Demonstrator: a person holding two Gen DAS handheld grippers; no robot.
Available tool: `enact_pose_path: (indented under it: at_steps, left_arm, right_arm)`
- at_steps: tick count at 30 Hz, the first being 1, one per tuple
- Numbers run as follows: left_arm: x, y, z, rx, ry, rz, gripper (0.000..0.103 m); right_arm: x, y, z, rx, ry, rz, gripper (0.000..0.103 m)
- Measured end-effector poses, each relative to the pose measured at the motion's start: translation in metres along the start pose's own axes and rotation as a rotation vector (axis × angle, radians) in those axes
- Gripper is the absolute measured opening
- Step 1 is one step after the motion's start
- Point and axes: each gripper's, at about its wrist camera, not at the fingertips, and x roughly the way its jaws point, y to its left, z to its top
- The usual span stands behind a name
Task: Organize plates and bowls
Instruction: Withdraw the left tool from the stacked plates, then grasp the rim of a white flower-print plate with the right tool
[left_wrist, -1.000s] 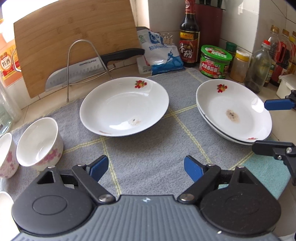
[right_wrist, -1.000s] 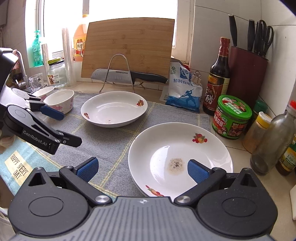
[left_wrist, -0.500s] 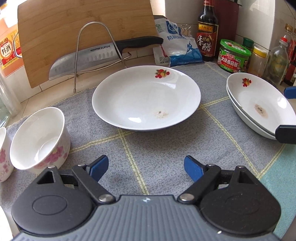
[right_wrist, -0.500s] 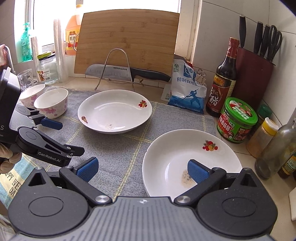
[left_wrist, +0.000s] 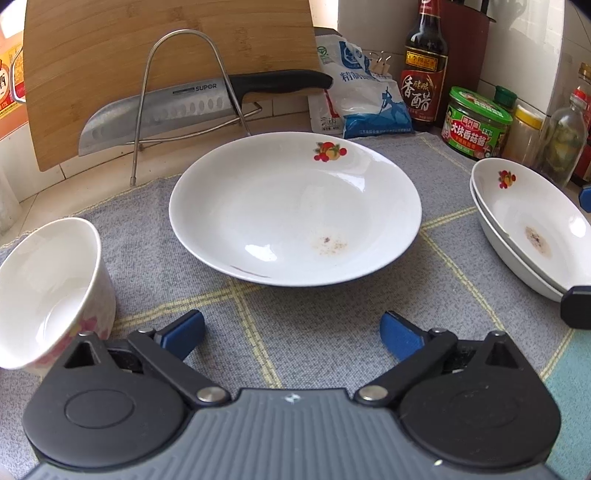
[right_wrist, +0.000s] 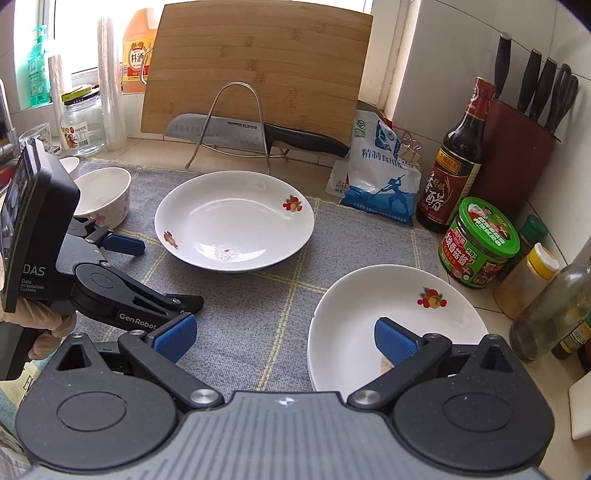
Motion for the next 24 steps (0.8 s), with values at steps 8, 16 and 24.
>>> enact_pose_path:
  at_steps: [8,16,24]
  left_arm:
    - [0.007,0.001,0.008,-0.006,-0.002,0.003,0.103]
    - [0.01,0.003,0.014,-0.02,0.012,0.015,0.103]
    - [0.01,0.003,0.016,-0.034,0.011,0.024,0.103]
  right_arm:
    - [0.035,-0.013,0.024,-0.056,0.009,0.091,0.103]
    - [0.09,-0.034,0.059,-0.025,0.051,0.181,0.103]
    - [0.147,-0.037,0.083,-0.015,0.165,0.262,0.103]
